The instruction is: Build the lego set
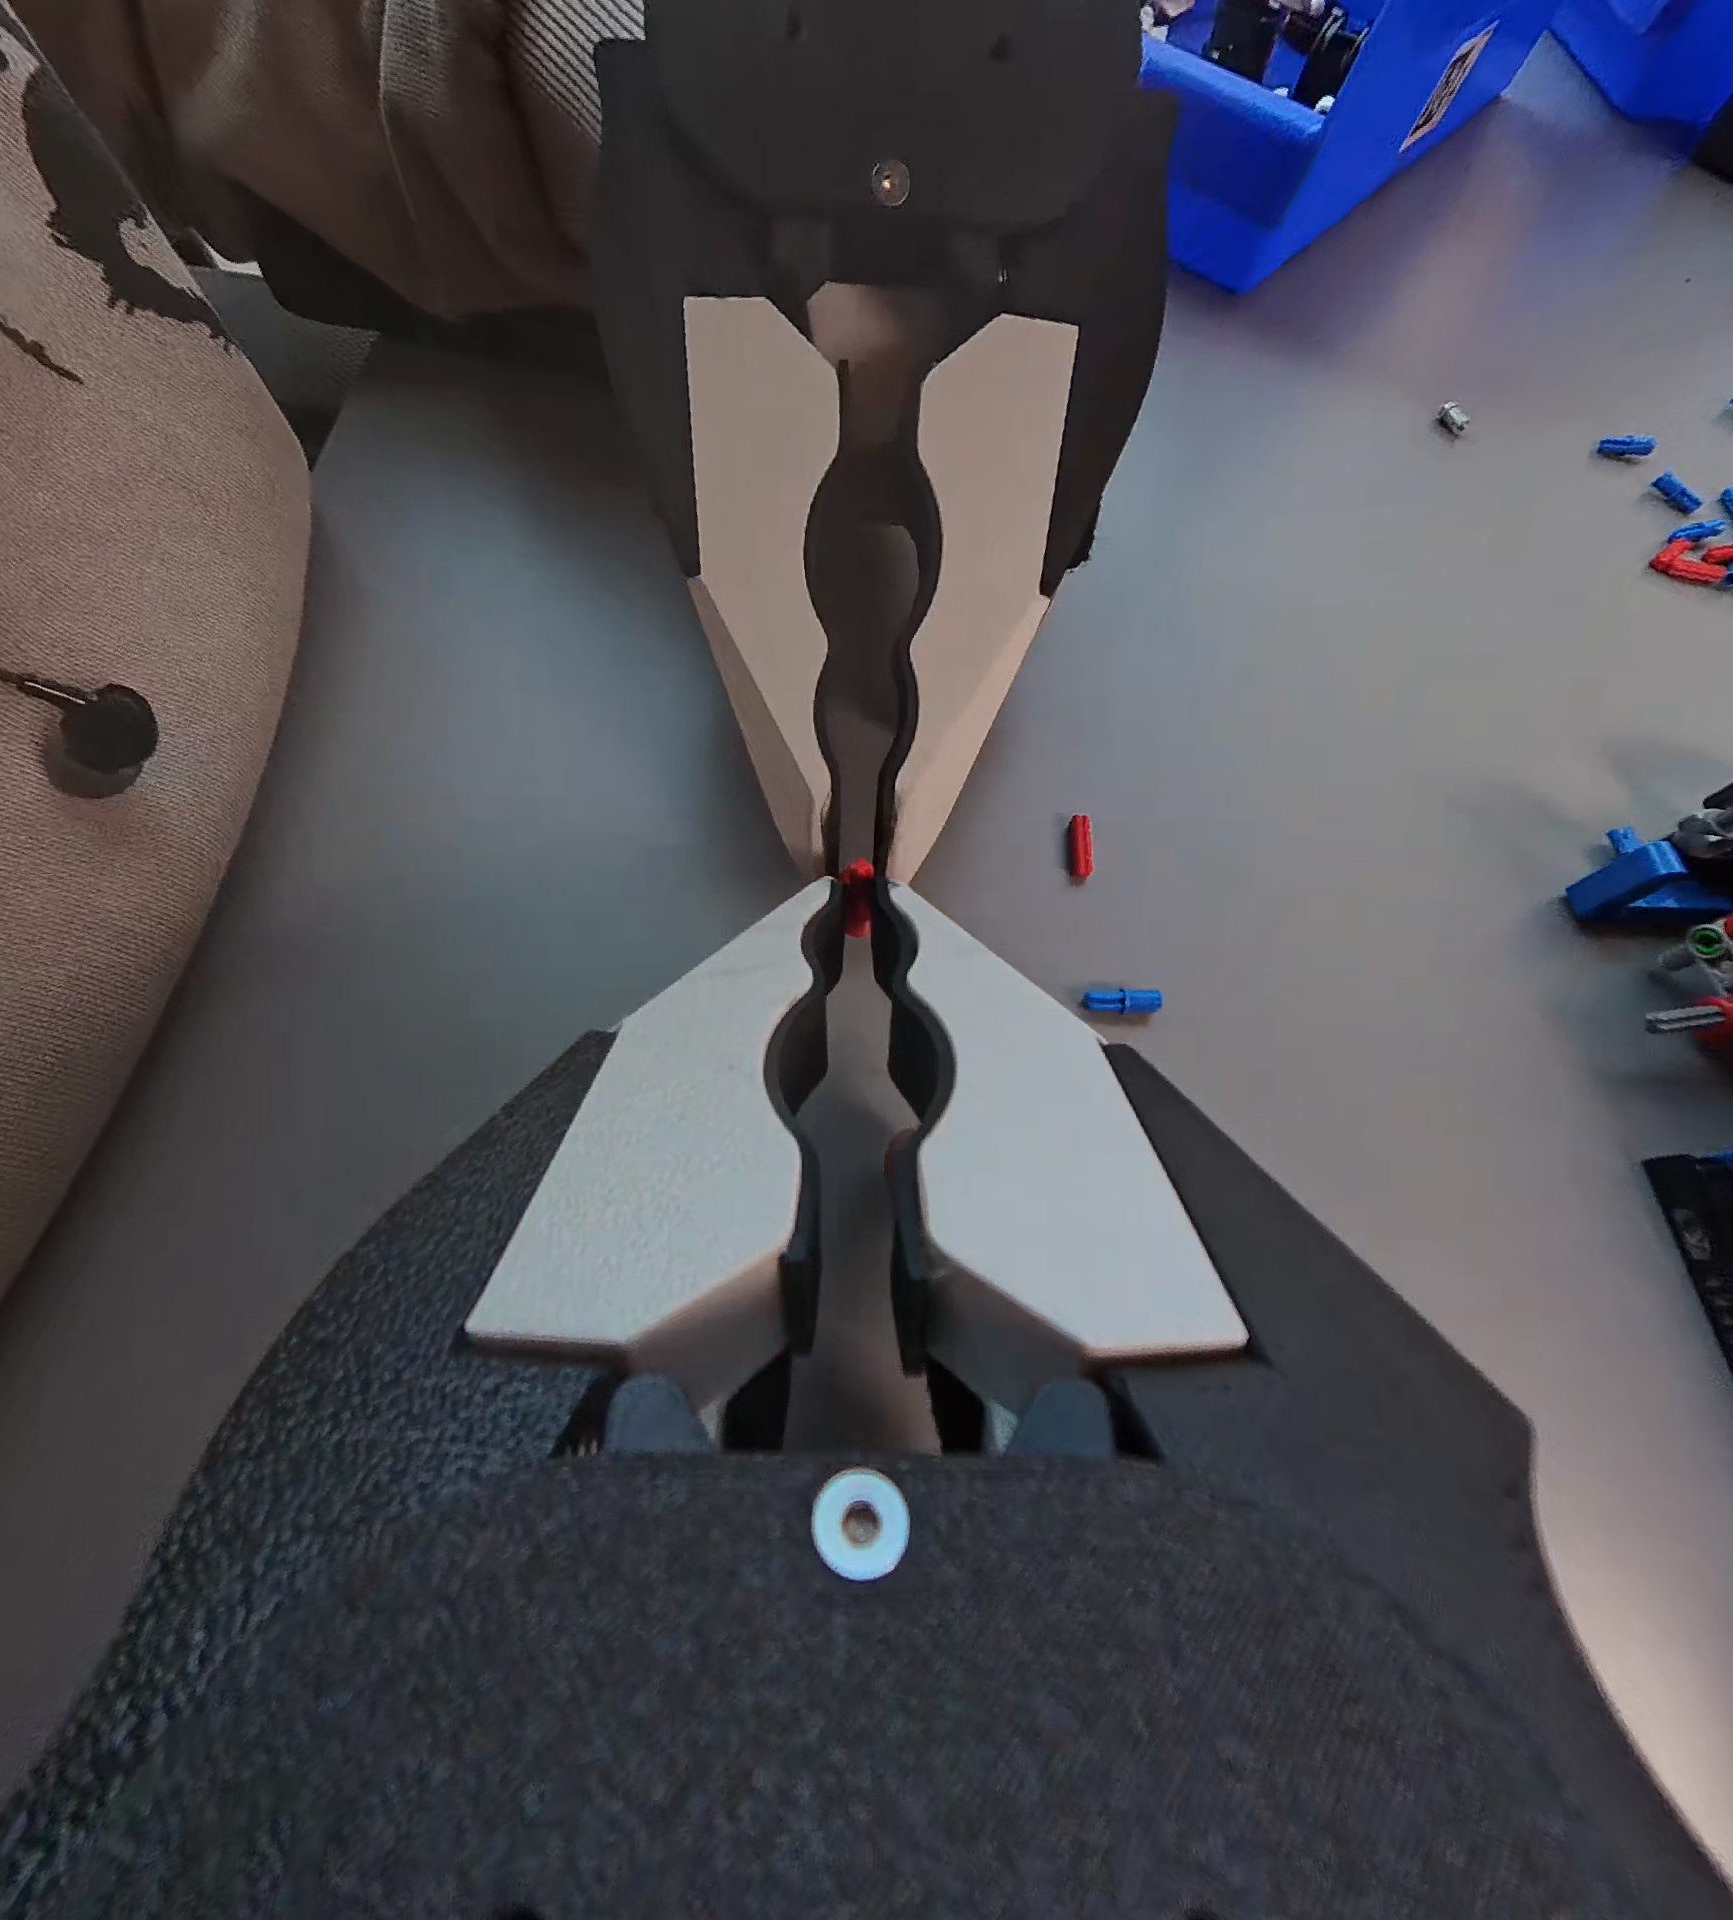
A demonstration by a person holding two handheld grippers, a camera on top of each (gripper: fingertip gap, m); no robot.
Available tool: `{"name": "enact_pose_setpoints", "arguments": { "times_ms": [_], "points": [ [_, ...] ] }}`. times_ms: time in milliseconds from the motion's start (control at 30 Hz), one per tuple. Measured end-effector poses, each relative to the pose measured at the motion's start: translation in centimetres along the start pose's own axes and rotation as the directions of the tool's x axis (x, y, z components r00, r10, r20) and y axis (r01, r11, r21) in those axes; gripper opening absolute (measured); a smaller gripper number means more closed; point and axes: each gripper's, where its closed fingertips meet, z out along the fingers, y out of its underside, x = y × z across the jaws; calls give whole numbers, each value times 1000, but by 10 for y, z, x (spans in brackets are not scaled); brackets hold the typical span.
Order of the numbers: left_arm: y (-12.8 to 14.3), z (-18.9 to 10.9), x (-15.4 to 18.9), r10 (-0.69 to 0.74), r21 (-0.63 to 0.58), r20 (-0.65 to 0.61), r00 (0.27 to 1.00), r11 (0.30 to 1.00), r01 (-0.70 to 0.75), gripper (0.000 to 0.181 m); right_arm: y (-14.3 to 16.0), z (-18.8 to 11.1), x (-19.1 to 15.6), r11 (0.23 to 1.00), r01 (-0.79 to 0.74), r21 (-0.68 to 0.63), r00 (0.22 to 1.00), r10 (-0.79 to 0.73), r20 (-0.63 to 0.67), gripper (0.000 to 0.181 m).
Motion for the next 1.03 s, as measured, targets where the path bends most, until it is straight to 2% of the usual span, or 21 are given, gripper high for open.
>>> {"name": "enact_pose_setpoints", "arguments": {
  "times_ms": [267, 533, 733, 933, 1033],
  "points": [
    [2, 4, 1, -4, -40, 11, 1000, 999, 5, 5, 5, 0, 0, 1000, 2, -26, 999, -2, -34, 6],
    [9, 3, 2, -7, -92, 20, 1000, 996, 9, 5, 6, 2, -1, 999, -18, -46, 1000, 18, -15, 1],
    [9, 3, 3, 1, -100, 23, 1000, 995, 1, 5, 7, 0, 1, 998, -4, -66, 999, 1, -42, 7],
    [10, 1, 1, -15, -98, 28, 1000, 995, 18, 6, -10, -21, 20, 996, -68, 60, 992, 74, -102, 10],
    [11, -2, 0, -43, -89, 7, 999, 995, 43, 14, -17, -37, 39, 984, -104, 143, 976, 129, -178, 10]
  ]
}}
